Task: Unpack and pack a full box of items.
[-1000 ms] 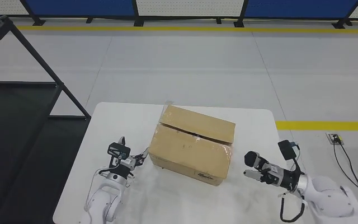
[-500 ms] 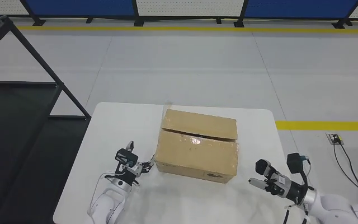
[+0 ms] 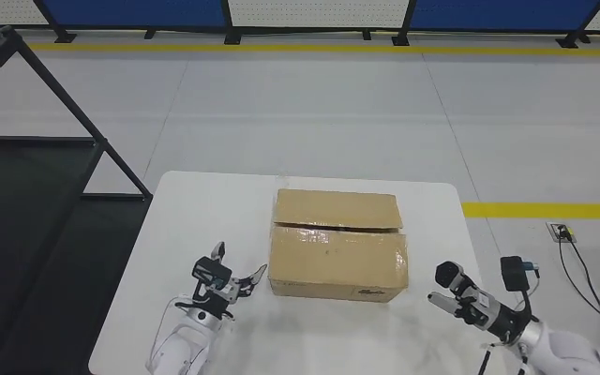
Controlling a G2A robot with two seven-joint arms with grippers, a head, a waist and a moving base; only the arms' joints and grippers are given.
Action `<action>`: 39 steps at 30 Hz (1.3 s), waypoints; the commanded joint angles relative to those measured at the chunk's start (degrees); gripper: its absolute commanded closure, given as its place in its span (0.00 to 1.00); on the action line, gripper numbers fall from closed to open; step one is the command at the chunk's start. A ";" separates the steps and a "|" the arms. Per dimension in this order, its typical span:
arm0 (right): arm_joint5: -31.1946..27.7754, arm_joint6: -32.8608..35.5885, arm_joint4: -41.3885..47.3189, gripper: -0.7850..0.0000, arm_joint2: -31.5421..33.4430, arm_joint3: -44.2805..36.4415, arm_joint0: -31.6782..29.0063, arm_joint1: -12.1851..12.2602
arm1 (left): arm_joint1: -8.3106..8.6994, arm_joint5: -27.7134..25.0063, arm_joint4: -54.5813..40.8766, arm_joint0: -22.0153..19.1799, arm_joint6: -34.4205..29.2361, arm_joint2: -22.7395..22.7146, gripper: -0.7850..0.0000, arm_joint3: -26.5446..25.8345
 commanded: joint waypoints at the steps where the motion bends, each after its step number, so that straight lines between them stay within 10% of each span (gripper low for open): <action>1: 0.01 -0.58 0.20 0.00 0.13 -0.14 -0.23 0.08 | 0.22 1.11 -0.75 0.18 -0.05 -2.39 0.00 0.73; 17: 0.89 -4.79 0.19 0.00 2.13 -2.34 -2.59 0.16 | 0.75 3.49 3.97 -1.82 -0.66 -5.27 0.00 4.82; 27: 1.84 -7.98 0.56 0.00 2.56 -3.03 -4.25 0.18 | -0.38 -4.77 5.92 -18.97 5.82 2.17 0.00 22.42; 39: 0.26 -12.40 1.09 0.00 5.26 -2.41 -9.19 0.17 | -3.78 -1.52 13.39 -33.14 15.63 14.31 0.00 41.64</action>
